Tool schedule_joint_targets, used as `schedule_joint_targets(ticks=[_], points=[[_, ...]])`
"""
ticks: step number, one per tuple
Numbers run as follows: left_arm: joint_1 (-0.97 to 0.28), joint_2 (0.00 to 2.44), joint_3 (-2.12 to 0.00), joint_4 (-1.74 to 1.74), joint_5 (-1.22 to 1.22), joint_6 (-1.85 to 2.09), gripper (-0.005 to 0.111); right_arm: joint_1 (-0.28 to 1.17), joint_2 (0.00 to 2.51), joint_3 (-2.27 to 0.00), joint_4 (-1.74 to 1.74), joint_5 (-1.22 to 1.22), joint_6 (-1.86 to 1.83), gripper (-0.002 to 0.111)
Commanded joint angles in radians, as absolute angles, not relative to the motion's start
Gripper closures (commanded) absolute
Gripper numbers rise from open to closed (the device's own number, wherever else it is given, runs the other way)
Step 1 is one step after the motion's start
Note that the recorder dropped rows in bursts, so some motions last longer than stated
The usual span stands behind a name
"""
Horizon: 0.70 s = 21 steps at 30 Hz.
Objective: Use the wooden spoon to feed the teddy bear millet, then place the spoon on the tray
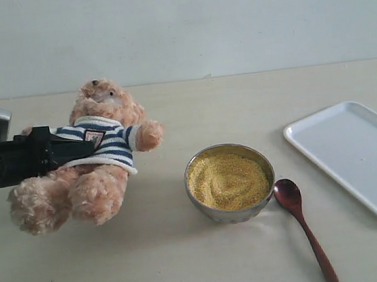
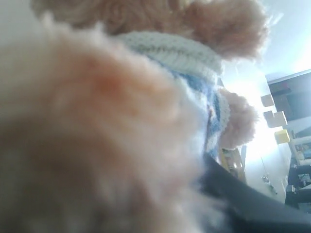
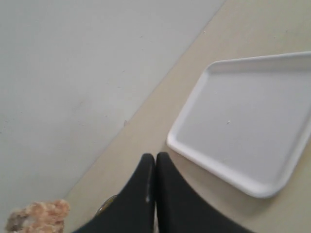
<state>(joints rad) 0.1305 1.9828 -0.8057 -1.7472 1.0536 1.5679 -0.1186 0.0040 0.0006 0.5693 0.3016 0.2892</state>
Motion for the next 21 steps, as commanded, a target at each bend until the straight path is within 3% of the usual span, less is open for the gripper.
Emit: schedule_joint_targets(ticks=[1,11,14,21], points=[[0.131,1.825,-0.697,-1.744,1.024,1.568,0.102,-0.118,0.000,0.000,0.568,0.260,0.208,0.108],[0.131,1.652,-0.461,-1.744,1.016,1.707,0.102,-0.118,0.000,-0.007,0.574,0.204,0.139,0.108],[0.131,1.658,-0.459,-1.744,1.023,1.708,0.102,-0.118,0.023,-0.140,0.572,0.114,-0.017,0.108],[0.131,1.664,-0.459,-1.744,1.028,1.722,0.102,-0.118,0.520,-0.529,0.563,0.171,-0.380,0.108]])
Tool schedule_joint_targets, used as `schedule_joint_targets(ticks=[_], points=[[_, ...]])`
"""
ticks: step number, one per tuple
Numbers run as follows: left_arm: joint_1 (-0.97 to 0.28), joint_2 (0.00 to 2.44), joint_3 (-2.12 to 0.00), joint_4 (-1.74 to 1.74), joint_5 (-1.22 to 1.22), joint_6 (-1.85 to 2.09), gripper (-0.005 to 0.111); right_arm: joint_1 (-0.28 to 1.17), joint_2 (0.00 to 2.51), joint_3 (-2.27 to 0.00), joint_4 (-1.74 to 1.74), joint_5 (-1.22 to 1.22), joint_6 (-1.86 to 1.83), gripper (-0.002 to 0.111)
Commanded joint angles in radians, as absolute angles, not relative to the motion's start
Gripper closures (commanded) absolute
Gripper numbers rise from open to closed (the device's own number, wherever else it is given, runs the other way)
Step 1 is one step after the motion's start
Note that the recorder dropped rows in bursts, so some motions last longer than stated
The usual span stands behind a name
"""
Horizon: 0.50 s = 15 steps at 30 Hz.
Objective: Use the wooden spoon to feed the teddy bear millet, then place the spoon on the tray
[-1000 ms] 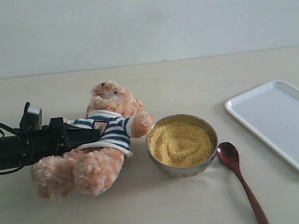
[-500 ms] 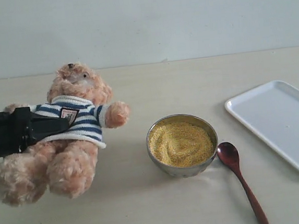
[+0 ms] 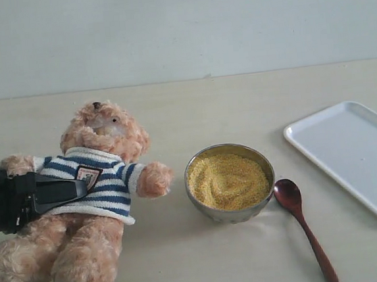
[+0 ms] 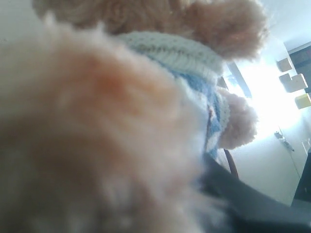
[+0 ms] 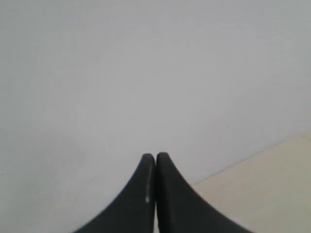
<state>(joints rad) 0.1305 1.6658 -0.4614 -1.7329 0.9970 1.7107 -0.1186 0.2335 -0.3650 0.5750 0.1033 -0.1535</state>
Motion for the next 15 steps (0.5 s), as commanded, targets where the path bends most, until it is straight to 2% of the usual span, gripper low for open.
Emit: schedule_joint_targets(ticks=[1,6,9,12,15], points=[[0.131,1.664,-0.459,-1.744,1.028,1.722,0.102,-0.118,0.631,-0.582,0.560,0.229,-0.440,0.108],[0.131,1.664,-0.459,-1.744,1.028,1.722,0.102,-0.118,1.155,-0.871,0.383,0.676,-0.393,0.108],[0.131,1.664,-0.459,-1.744,1.028,1.722,0.102,-0.118,1.311,-1.007,0.348,0.844,-0.324,0.108],[0.131,1.664,-0.459,-1.744,1.028,1.722,0.102,-0.079,1.295,-1.020,0.347,0.739,-0.332,0.108],[0.131,1.664,-0.459,-1.744,1.028,1.722,0.102,0.026,1.173,-0.922,0.347,0.461,-0.420,0.108]])
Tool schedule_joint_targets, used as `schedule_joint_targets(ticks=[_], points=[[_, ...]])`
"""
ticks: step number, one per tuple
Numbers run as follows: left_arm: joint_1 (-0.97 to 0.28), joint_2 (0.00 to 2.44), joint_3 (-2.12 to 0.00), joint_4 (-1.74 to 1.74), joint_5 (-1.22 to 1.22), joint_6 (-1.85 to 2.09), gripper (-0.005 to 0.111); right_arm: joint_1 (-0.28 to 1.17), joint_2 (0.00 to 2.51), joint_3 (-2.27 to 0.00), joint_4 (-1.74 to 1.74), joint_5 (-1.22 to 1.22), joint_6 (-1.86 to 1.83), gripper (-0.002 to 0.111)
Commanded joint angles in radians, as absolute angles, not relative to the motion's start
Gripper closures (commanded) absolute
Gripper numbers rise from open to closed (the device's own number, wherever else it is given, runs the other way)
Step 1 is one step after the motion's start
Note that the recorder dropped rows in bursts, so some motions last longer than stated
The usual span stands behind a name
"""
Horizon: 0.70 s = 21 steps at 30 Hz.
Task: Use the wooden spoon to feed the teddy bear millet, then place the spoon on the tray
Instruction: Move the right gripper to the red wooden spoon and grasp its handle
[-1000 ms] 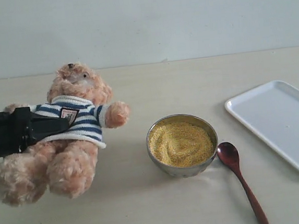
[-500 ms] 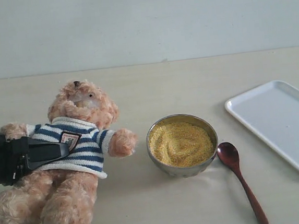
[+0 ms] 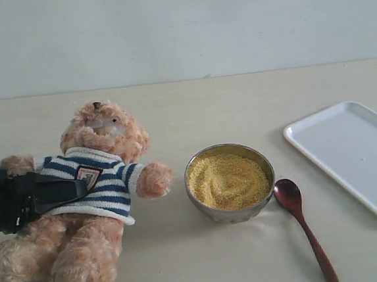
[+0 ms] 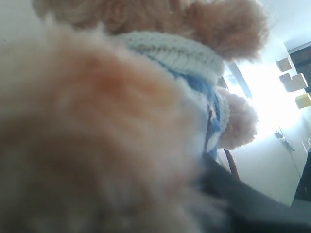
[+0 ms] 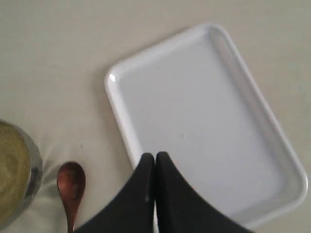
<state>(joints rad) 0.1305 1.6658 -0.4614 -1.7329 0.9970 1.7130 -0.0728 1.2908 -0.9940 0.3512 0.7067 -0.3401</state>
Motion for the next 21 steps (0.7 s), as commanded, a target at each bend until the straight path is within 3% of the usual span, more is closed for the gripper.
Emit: schedule_joint_targets(ticks=[1,4,7,12,18,21], points=[[0.131,1.664,-0.459,-1.744,1.028,1.722,0.102,0.073,1.122,-0.863,0.349,0.341,-0.422,0.108],[0.131,1.664,-0.459,-1.744,1.028,1.725,0.102,0.204,0.992,-0.643,0.358,0.012,-0.365,0.108],[0.131,1.664,-0.459,-1.744,1.028,1.729,0.102,0.302,0.915,-0.415,0.392,-0.170,-0.300,0.108],[0.131,1.664,-0.459,-1.744,1.028,1.737,0.102,0.412,0.904,-0.207,0.519,-0.172,-0.297,0.108],[0.131,1.664,-0.459,-1.744,1.028,1.747,0.102,0.509,0.921,-0.200,0.517,-0.118,-0.411,0.108],[0.131,1.664,-0.459,-1.744,1.028,1.747,0.102,0.509,0.959,-0.200,0.517,-0.110,-0.445,0.098]])
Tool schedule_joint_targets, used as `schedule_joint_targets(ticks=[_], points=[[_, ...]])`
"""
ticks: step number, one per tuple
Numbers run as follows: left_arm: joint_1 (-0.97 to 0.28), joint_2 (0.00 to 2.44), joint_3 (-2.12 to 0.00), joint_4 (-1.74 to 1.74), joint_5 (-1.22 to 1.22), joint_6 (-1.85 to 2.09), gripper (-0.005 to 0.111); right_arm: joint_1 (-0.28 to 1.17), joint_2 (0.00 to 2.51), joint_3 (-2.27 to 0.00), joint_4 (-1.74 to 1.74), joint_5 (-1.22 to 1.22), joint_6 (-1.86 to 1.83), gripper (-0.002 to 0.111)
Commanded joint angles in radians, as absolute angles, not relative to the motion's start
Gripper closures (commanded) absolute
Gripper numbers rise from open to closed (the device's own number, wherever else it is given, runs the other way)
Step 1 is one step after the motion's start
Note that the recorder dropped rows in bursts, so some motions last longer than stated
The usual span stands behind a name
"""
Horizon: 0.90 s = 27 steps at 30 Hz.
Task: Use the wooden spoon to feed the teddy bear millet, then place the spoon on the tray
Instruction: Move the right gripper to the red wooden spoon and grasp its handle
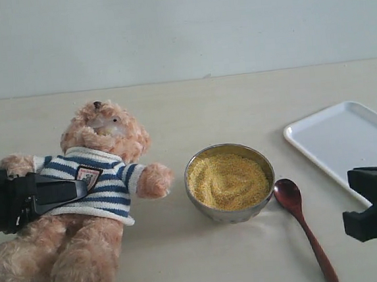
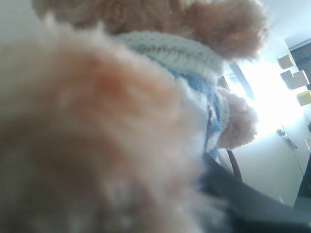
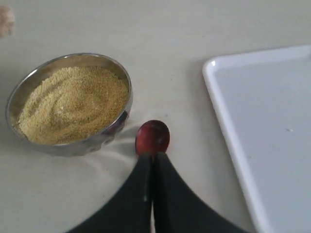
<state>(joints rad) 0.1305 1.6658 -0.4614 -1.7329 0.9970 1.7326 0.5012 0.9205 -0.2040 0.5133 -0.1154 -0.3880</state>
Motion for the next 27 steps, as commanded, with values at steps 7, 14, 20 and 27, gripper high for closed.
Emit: schedule_joint_targets(ticks=[7,14,20,27], points=[[0.131,1.664,-0.459,-1.744,1.028,1.747,0.102,0.509,1.123,-0.201,0.515,-0.108,-0.416,0.042],[0.131,1.664,-0.459,-1.744,1.028,1.748,0.102,0.509,1.249,-0.221,0.515,-0.148,-0.395,0.045],[0.131,1.664,-0.459,-1.744,1.020,1.757,0.102,0.523,1.407,-0.300,0.508,-0.099,-0.375,0.045],[0.131,1.664,-0.459,-1.744,1.020,1.757,0.102,0.660,1.500,-0.375,0.508,-0.167,-0.375,0.045]])
